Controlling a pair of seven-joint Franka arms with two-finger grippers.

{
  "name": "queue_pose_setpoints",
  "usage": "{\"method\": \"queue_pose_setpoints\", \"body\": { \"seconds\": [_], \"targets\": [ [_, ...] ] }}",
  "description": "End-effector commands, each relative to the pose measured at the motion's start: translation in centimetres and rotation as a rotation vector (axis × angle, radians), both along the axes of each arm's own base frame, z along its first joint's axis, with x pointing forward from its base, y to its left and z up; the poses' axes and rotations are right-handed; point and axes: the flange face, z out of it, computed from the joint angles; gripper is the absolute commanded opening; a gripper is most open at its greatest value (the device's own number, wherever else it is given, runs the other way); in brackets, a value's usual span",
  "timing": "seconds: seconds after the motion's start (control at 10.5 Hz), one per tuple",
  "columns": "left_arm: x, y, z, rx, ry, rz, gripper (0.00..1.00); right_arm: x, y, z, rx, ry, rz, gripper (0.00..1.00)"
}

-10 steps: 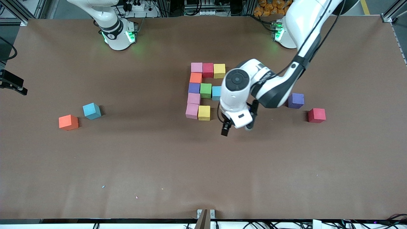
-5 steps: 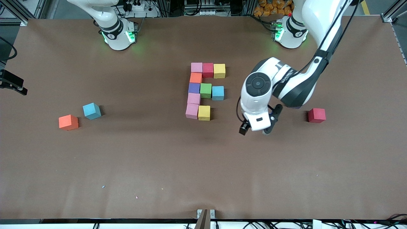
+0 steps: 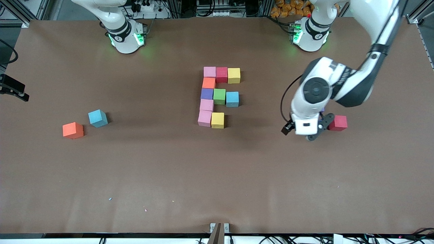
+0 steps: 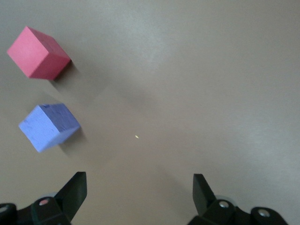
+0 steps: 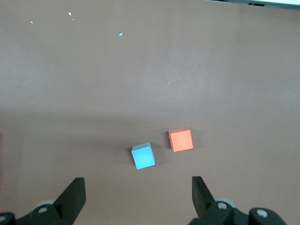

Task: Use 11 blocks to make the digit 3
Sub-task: 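Reach the left gripper to the purple cube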

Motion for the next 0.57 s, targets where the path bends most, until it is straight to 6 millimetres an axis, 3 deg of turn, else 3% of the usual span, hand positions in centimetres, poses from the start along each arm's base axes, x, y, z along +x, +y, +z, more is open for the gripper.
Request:
{"method": "queue_pose_setpoints", "body": {
  "seconds": [0.0, 0.29, 0.48],
  "targets": [
    [-1.5, 3.7, 0.6, -0.055, 0.027, -0.096, 1.00, 0.0, -0.2, 0.4, 0.015, -0.005, -0.013, 1.00],
    [-2.1, 8.1, -0.2, -0.089, 0.075, -0.213, 1.00, 0.0, -0.2, 0.4, 0.015, -0.005, -0.013, 1.00],
    [-3.5, 10.8, -2.4, -0.109, 0.139, -0.333, 1.00, 0.0, -0.2, 0.4, 0.015, -0.005, -0.013, 1.00]
  ]
}}
